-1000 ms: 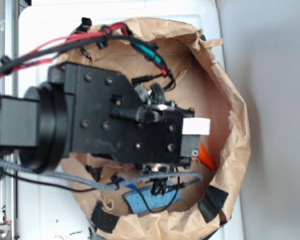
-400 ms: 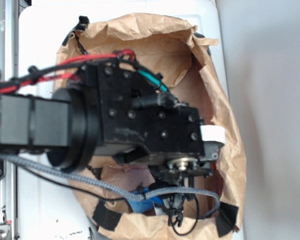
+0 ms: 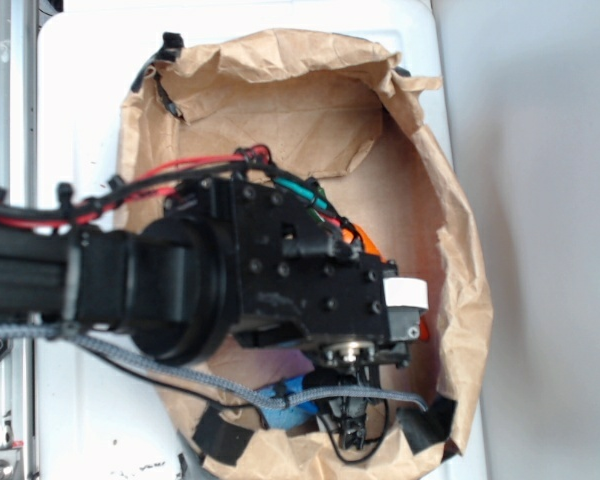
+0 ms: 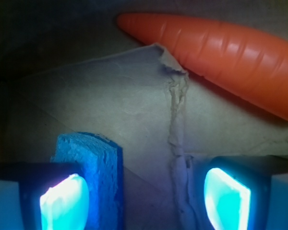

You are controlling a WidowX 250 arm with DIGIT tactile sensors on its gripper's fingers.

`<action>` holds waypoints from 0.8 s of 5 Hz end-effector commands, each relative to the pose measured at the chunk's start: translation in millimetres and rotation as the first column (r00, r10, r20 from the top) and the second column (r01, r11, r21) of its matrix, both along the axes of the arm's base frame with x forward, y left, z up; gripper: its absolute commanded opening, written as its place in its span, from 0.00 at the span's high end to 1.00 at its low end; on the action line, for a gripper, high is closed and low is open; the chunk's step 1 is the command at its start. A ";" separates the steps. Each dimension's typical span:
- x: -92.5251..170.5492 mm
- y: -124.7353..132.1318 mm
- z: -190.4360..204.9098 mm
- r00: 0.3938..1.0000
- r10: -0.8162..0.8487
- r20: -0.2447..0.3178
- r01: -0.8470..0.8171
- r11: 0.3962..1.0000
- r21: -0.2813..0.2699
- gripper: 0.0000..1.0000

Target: Grab the blue sponge.

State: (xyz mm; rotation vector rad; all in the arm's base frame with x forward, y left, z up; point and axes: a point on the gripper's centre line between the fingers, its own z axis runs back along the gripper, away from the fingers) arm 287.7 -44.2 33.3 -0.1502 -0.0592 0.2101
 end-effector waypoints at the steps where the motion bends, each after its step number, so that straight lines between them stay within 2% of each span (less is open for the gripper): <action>1: -6.7 -2.8 1.5 1.000 -0.023 -0.004 0.022 0.999 -0.029 0.00; 2: -4.2 -10.6 12.3 0.999 -0.040 -0.025 0.036 0.988 -0.148 0.00; 3: 0.6 -14.3 21.9 0.999 -0.031 -0.016 0.028 0.984 -0.177 0.00; 4: 2.4 -18.2 30.9 1.000 -0.015 0.026 0.019 0.981 -0.194 0.00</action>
